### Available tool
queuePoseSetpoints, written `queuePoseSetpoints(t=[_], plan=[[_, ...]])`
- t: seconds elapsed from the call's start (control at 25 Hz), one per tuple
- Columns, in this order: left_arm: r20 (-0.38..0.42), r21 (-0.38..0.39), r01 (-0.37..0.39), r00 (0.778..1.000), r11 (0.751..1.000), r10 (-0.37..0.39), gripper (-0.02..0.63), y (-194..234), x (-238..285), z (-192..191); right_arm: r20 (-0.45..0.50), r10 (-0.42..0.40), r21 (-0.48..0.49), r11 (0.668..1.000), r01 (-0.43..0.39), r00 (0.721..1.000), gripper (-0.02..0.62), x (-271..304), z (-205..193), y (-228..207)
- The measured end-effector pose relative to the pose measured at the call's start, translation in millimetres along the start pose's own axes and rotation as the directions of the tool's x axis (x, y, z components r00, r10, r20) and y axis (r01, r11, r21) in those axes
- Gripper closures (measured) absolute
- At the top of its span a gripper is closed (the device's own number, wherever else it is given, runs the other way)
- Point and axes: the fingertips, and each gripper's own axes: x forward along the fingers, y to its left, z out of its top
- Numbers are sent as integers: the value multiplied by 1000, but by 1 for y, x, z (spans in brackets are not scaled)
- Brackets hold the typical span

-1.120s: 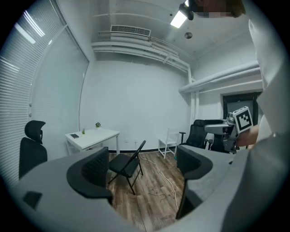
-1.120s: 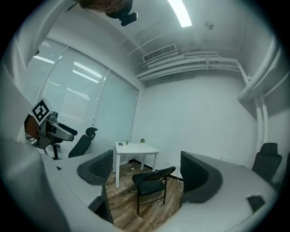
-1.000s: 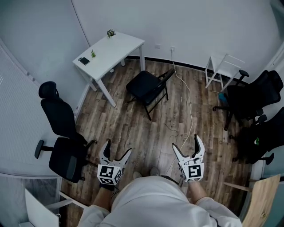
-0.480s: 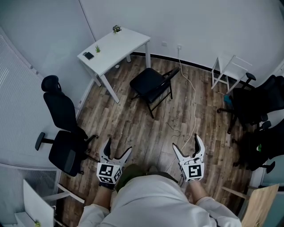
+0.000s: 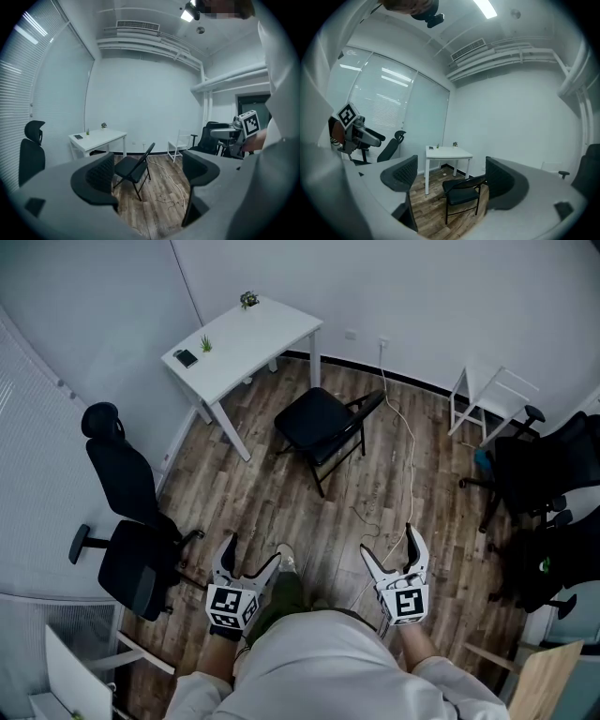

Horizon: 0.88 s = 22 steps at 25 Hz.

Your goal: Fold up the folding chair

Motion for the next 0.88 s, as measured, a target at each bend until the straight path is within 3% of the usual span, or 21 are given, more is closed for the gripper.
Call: queuePoseSetpoints(t=[0.88], plan=[[-33, -34, 165, 986, 986, -166, 150, 181, 153, 37, -39, -112, -56, 992, 110, 993, 161, 209, 52, 2]])
